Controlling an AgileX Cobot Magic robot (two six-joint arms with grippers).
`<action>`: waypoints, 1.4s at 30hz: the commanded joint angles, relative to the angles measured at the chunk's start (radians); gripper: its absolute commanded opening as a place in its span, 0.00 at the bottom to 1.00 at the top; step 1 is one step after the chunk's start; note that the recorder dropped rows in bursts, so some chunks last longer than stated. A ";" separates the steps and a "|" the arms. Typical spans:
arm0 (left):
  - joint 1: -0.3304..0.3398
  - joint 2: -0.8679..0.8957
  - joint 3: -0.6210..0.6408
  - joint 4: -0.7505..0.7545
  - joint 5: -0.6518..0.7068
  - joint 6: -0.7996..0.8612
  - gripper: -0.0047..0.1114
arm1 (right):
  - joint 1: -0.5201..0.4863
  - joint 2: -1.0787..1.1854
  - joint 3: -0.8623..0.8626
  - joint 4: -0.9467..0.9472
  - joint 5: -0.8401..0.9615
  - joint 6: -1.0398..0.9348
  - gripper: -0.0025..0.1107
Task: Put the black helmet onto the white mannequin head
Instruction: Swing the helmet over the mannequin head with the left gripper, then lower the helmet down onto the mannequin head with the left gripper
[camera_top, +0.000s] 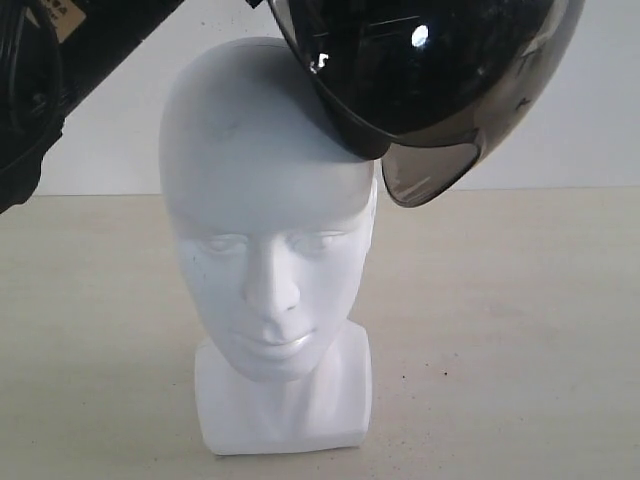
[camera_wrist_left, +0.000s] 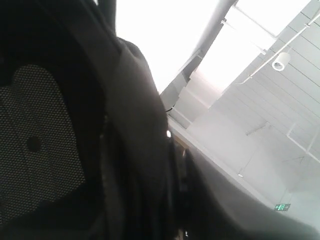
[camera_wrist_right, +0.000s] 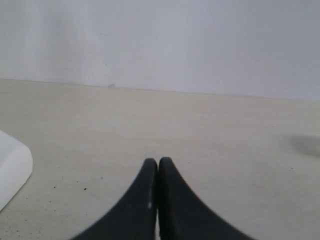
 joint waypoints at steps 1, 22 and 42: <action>0.005 -0.046 -0.014 -0.042 -0.092 0.019 0.08 | 0.001 -0.006 -0.001 -0.008 -0.011 0.000 0.02; 0.005 -0.107 0.057 -0.140 -0.092 0.019 0.08 | 0.001 -0.006 -0.001 -0.008 -0.011 0.000 0.02; 0.045 -0.136 0.209 -0.270 -0.092 -0.040 0.08 | 0.001 -0.006 -0.001 -0.008 -0.011 0.000 0.02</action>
